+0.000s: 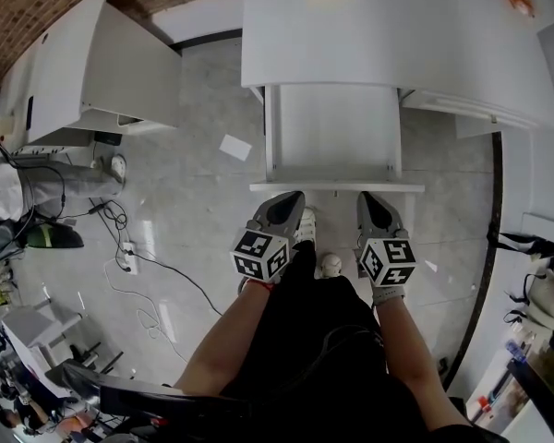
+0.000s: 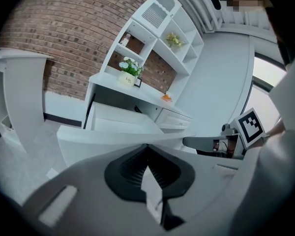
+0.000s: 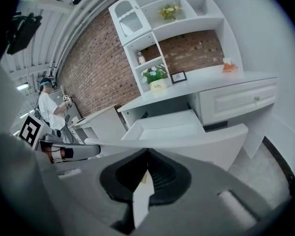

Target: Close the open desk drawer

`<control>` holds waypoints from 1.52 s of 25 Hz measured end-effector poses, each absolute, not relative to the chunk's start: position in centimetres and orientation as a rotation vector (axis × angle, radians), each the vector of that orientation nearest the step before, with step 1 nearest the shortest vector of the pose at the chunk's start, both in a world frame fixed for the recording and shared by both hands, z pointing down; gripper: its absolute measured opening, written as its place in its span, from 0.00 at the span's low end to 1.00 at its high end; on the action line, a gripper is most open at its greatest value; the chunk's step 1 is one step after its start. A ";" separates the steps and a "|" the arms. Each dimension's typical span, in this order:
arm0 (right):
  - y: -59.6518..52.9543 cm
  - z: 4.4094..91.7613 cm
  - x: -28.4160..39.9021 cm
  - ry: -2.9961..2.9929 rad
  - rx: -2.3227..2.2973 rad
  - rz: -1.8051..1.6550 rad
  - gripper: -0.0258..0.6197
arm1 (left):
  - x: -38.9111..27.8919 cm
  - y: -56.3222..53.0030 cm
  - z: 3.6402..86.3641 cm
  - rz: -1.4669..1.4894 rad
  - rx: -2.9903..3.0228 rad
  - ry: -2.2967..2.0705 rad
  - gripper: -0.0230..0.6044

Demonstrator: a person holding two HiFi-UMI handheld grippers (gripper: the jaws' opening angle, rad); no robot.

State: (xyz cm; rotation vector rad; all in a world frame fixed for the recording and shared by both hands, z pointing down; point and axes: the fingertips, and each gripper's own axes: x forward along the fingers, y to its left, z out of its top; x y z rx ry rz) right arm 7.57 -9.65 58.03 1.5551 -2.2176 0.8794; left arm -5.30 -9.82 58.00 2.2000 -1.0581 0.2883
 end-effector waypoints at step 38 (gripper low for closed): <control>-20.8 57.8 8.2 -2.153 1.677 0.990 0.04 | -5.7 -20.8 57.7 0.300 2.162 -0.997 0.04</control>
